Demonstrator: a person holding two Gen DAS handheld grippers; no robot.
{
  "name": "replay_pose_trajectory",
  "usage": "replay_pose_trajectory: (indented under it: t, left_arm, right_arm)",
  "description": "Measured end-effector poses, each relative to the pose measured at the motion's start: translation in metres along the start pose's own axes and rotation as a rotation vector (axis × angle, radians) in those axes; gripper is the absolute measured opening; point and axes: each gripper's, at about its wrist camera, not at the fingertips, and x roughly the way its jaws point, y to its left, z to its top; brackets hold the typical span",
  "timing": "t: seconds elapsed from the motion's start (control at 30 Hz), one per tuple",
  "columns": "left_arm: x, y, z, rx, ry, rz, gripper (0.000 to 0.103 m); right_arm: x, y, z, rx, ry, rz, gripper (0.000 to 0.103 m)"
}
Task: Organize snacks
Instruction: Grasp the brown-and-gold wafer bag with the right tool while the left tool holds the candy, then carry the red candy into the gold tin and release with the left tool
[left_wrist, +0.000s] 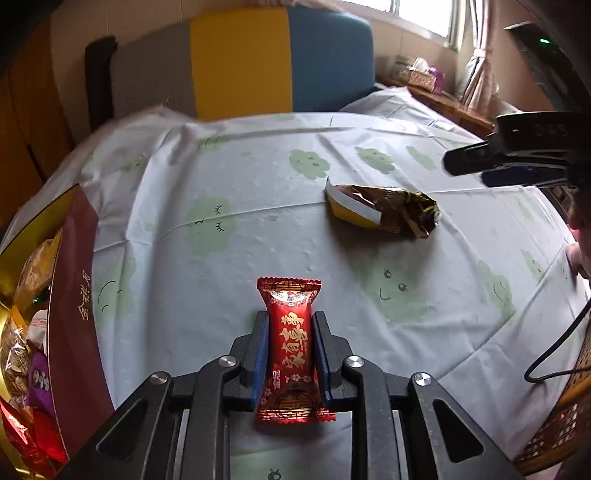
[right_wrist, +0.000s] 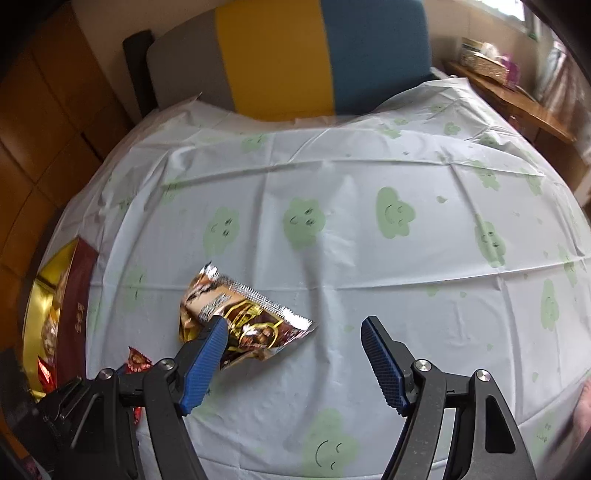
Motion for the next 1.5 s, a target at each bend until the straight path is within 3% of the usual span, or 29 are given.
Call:
replay_pose_trajectory:
  t: [0.47, 0.77, 0.83, 0.87, 0.97, 1.23, 1.5]
  left_arm:
    - [-0.006, 0.004, -0.022, 0.015, -0.143, -0.031, 0.023]
    - [-0.007, 0.005, -0.026, 0.006, -0.164, -0.04, 0.023]
    - [-0.008, 0.006, -0.027, 0.001, -0.167, -0.046, 0.023]
    - [-0.008, 0.006, -0.027, 0.0, -0.167, -0.047, 0.023]
    - [-0.009, 0.006, -0.028, -0.002, -0.171, -0.049, 0.023]
    - [-0.01, 0.005, -0.028, -0.005, -0.173, -0.049, 0.024]
    - [-0.01, 0.002, -0.026, 0.008, -0.159, -0.03, 0.023]
  right_arm:
    - [0.021, 0.051, -0.02, -0.292, 0.018, -0.013, 0.078]
    - [0.058, 0.076, -0.001, -0.473, 0.046, -0.142, 0.078]
    - [0.071, 0.078, 0.001, -0.495, 0.074, -0.15, 0.071]
    - [0.075, 0.079, 0.002, -0.503, 0.091, -0.144, 0.047]
    - [0.072, 0.084, 0.0, -0.511, 0.088, -0.131, 0.036]
    - [0.053, 0.097, -0.04, -0.505, 0.136, -0.004, 0.036]
    - [0.058, 0.078, -0.039, -0.438, 0.12, 0.079, 0.042]
